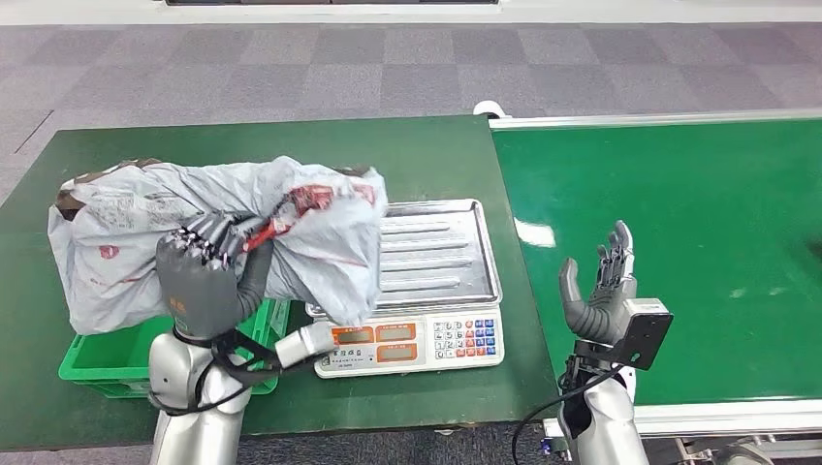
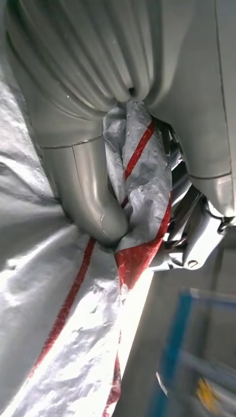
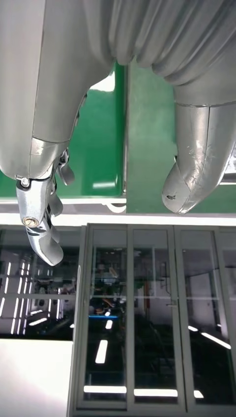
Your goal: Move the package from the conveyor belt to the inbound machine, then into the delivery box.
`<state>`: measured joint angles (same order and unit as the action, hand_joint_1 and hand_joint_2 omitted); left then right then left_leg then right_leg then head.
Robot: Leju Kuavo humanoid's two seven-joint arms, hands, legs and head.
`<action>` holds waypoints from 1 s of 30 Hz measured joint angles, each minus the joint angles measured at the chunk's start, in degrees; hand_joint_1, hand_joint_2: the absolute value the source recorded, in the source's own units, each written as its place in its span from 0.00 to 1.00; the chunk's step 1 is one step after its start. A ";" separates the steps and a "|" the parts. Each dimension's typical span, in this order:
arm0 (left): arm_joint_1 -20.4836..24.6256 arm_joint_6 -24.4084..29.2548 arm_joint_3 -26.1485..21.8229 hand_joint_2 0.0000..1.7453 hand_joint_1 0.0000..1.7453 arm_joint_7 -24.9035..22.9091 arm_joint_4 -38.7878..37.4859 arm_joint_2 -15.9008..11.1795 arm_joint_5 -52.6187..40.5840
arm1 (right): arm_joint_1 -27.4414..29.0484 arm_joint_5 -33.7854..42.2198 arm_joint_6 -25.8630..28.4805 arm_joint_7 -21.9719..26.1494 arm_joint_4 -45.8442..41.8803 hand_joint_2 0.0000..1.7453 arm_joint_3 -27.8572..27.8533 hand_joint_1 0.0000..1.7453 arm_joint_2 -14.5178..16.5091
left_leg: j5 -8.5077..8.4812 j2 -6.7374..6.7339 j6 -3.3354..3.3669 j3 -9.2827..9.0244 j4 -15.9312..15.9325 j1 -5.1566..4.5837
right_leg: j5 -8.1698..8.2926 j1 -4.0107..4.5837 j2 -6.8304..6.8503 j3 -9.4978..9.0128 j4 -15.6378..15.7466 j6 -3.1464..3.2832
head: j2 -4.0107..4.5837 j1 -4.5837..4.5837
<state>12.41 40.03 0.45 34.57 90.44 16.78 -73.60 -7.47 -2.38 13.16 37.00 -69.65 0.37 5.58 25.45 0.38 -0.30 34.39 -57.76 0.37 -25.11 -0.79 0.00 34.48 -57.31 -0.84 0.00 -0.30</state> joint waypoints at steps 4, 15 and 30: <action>9.12 -0.18 -5.84 1.00 1.00 -28.54 -14.47 -3.15 -13.12 | 0.61 -0.37 0.18 -0.73 -0.63 1.00 0.11 0.00 -0.01 | -0.16 0.00 -0.15 0.00 0.00 0.01 | 0.13 0.02 -0.01 0.09 -0.06 0.12 | 0.00 0.02; 26.34 -8.36 -2.64 1.00 1.00 -51.94 -51.76 -17.16 -14.54 | 1.14 -2.63 -1.55 -2.70 -1.21 1.00 0.11 0.00 -0.01 | -0.24 -0.14 -0.28 0.06 0.00 0.09 | 0.24 0.10 -0.28 0.19 -0.15 0.22 | 0.00 0.01; 28.50 -4.76 -2.37 1.00 0.00 -49.70 -60.77 -19.40 -11.47 | 2.49 -3.55 -1.97 -3.74 -2.35 1.00 0.12 0.00 -0.01 | -0.22 -0.12 -0.26 0.13 0.00 0.08 | 0.22 0.10 -0.24 0.24 -0.13 0.23 | 0.00 0.01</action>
<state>40.91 35.27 -1.92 -15.13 29.68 -2.62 -85.06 -4.98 -5.92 11.19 33.26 -72.00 0.49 5.57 25.24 0.26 -0.55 34.52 -57.76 0.45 -24.90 -0.69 -0.24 34.73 -57.44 -0.61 0.00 -0.28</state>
